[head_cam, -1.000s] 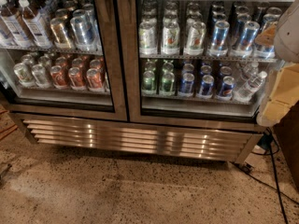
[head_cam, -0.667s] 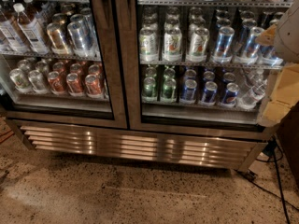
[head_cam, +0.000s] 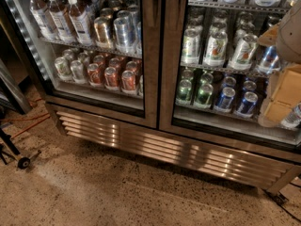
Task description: Open right fridge door
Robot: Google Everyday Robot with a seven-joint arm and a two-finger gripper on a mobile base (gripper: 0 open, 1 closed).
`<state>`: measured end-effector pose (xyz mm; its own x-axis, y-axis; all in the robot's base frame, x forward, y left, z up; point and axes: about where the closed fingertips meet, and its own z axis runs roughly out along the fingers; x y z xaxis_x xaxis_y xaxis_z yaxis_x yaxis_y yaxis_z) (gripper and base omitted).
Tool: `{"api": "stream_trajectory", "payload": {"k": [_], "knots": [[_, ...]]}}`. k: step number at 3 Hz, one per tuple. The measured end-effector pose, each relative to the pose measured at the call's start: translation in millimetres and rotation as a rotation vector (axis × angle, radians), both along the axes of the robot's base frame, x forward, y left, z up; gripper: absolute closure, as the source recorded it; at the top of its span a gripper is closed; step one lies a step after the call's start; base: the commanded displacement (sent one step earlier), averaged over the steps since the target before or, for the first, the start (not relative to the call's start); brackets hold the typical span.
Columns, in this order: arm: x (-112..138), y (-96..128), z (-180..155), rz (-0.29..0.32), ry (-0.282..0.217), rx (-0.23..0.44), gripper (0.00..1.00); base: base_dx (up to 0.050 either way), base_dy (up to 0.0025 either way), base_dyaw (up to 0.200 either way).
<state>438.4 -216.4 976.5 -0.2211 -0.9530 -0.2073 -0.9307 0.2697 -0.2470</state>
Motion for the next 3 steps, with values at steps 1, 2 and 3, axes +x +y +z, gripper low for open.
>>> {"api": "stream_trajectory", "payload": {"k": [1, 2, 3], "knots": [[5, -2, -6, -0.013, 0.015, 0.013, 0.00, 0.000, 0.00000, 0.000], [15, 2, -47, -0.023, 0.103, 0.061, 0.00, 0.000, 0.00000, 0.000], [24, 23, -90, 0.009, 0.190, 0.118, 0.00, 0.000, 0.00000, 0.000]]}}
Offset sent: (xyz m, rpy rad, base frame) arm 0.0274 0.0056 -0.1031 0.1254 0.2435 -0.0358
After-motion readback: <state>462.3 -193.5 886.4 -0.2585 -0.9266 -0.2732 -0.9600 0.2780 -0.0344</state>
